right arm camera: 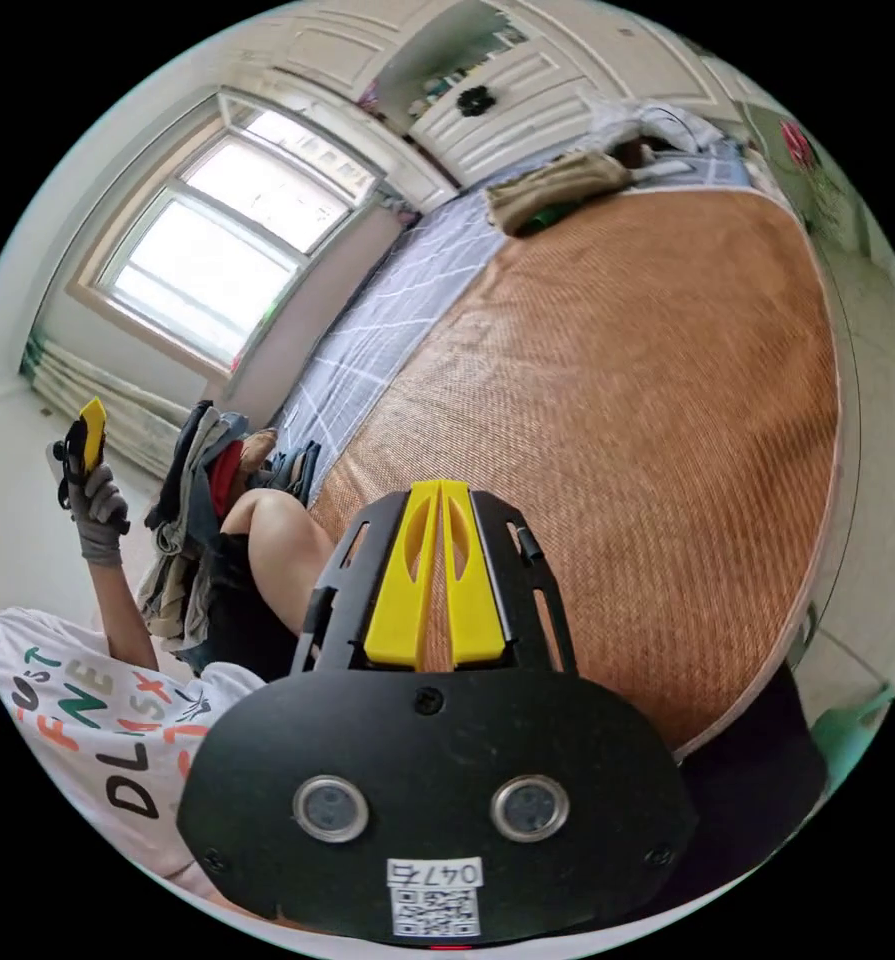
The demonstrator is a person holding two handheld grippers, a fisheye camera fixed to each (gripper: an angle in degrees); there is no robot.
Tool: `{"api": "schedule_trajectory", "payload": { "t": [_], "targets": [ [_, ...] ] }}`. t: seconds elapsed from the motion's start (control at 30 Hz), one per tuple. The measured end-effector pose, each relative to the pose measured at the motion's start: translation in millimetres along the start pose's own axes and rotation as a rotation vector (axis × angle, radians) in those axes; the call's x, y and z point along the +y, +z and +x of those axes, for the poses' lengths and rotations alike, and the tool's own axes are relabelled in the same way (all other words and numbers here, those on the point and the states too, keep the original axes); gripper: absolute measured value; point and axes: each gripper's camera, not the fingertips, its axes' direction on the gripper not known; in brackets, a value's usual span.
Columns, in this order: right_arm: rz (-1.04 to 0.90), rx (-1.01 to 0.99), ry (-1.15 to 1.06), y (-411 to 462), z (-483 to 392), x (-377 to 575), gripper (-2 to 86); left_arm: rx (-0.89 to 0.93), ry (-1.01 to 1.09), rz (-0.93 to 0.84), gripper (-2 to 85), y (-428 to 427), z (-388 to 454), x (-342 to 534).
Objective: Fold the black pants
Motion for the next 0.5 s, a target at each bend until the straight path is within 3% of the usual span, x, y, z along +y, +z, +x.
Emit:
{"api": "schedule_trajectory", "payload": {
  "t": [0.17, 0.5],
  "targets": [
    [0.11, -0.168, 0.106, -8.1, 44.6, 21.5, -1.3, -0.006, 0.178, -0.195, -1.0, 72.8, 41.9, -73.9],
    [-0.013, -0.181, 0.149, 27.1, 59.8, 3.6, -1.2, -0.094, 0.265, -0.358, -1.0, 126.5, 50.5, -199.4]
  ]
}}
